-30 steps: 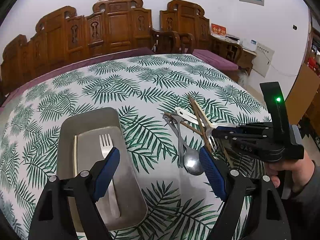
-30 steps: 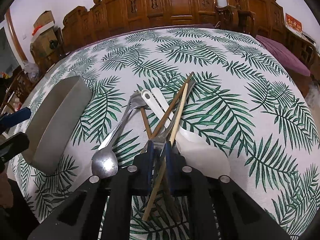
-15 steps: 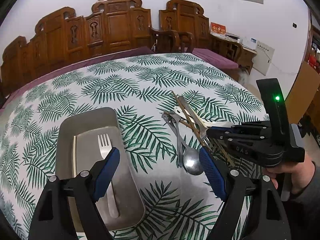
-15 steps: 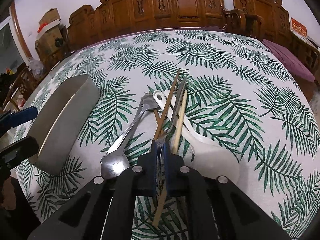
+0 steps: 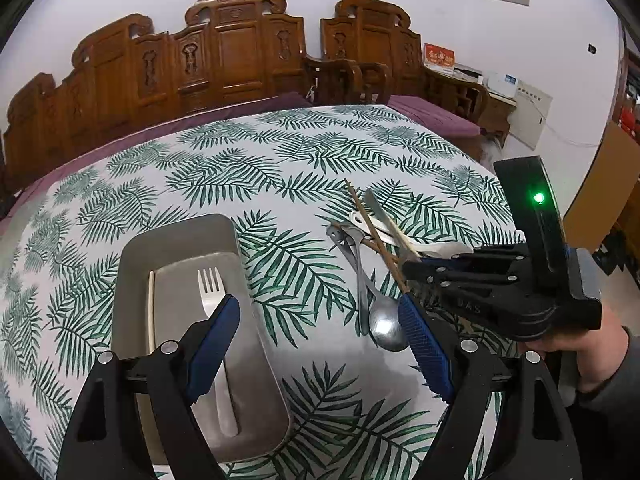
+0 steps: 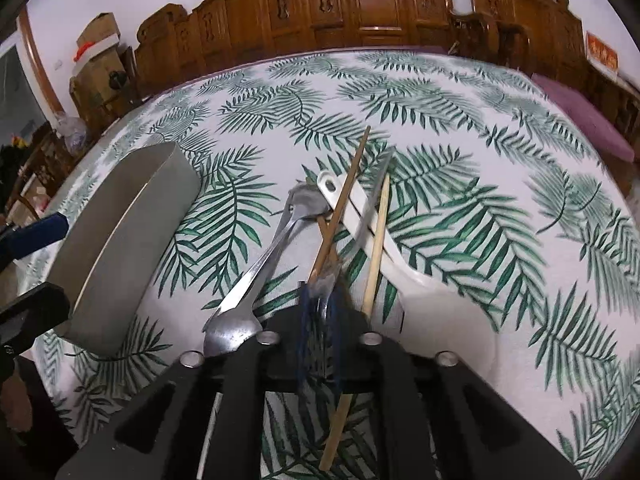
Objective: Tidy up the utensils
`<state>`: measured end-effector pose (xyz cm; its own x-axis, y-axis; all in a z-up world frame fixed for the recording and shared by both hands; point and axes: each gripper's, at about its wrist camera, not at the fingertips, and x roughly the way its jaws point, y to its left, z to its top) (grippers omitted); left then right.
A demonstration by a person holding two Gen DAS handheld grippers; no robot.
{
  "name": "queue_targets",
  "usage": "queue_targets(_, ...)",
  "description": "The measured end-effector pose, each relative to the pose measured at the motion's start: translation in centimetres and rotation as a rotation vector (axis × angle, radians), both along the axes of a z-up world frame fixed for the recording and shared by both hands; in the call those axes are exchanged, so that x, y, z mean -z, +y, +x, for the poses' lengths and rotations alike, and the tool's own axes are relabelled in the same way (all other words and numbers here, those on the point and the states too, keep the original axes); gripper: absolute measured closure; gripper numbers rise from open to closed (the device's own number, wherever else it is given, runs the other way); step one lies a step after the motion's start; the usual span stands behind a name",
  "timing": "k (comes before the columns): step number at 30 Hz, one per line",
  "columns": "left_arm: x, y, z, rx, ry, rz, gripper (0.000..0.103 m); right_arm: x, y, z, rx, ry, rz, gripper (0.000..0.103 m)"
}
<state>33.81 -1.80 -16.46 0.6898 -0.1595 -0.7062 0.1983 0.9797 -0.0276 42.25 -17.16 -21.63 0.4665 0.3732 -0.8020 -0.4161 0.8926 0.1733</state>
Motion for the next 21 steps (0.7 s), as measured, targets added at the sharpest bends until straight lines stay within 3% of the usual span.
queue_targets(4,-0.1,0.0,0.2,-0.005,0.009,0.002,0.025,-1.2,-0.4,-0.2,-0.011,-0.028,0.037,0.099)
queue_targets(6,-0.3,0.2,0.7,0.005,0.029,-0.039,0.026,-1.9,-0.8,-0.3,-0.011,-0.049,0.056,0.099)
queue_targets(8,-0.9,0.4,1.2,0.005,0.034,-0.059,0.032,-2.6,-1.3,-0.4,-0.012,-0.07,0.068,0.099)
queue_targets(13,-1.8,0.0,2.5,0.017,0.027,-0.02,0.043,-3.9,-3.2,-0.3,0.013,-0.099,0.098,0.098)
queue_targets(21,0.0,-2.8,6.5,0.077,0.12,-0.024,0.064,-4.3,-5.2,0.2,0.042,-0.103,0.125,0.098)
